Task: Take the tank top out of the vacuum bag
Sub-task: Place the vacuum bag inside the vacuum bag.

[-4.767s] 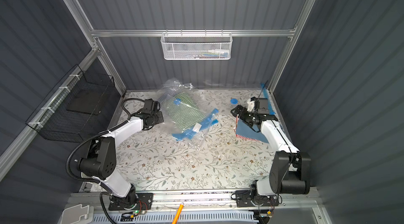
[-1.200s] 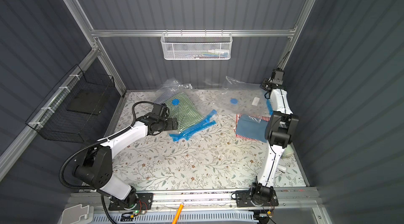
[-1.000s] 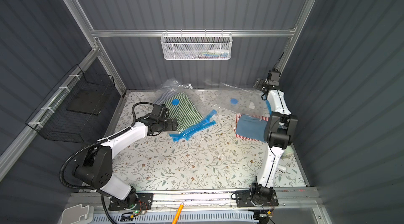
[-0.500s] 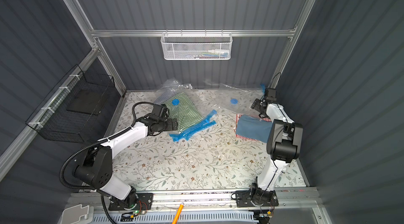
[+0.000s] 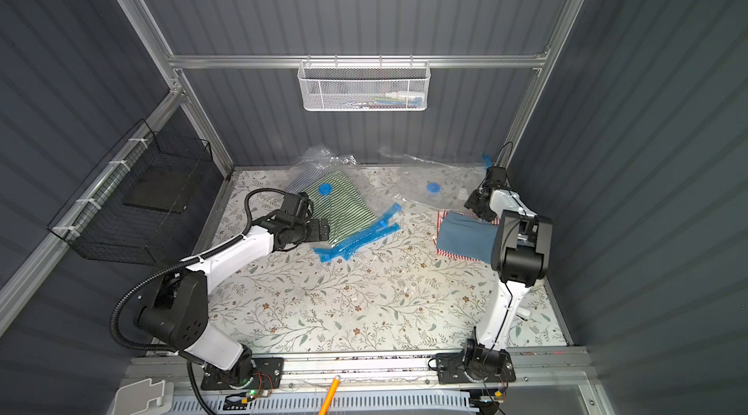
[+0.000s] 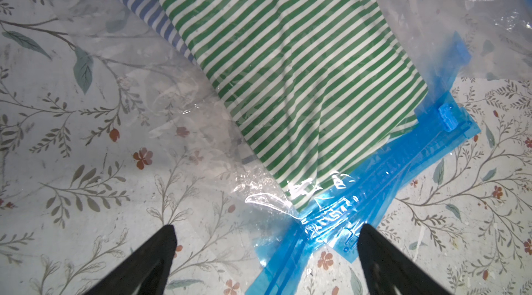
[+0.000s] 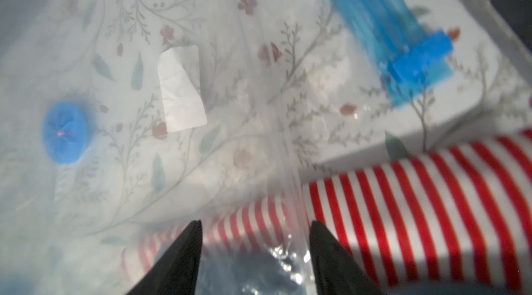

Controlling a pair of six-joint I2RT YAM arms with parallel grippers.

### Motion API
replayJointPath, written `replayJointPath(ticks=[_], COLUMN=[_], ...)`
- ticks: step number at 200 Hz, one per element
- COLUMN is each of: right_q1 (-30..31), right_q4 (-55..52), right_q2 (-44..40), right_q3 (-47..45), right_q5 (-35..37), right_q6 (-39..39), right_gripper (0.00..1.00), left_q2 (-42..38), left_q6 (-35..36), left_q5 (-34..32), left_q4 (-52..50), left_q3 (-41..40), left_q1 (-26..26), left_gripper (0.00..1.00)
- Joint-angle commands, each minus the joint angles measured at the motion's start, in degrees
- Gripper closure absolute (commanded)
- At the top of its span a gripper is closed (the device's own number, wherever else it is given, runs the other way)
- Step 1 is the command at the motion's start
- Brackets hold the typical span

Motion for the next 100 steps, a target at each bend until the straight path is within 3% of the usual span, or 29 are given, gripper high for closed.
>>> replayJointPath(ticks=[1,74,100], right_q1=[-0.3,-1.2,-1.3], right_q4=[-3.3,-11.7,-8.5], right_q2=[2.1,11.3,4.6], right_q3=[4.1,23.0,17.3], right_q5=[-0.1,-2.2,-3.1], right_q6=[-0.7,-4.4,-3.3], right_gripper=[0.50,0.49,0.32], left_q2=[-1.4,-0.4,-2.0], left_q6=[0.5,1.7,4.6], left_q5=[0.1,-0.6,0.3], left_q4=[-0.9,-3.3,-2.4], left_q3=[0.2,1.7,0.8], left_q1=[-0.4,-0.4,-0.7], left_gripper=[0.00,0.00,0.00])
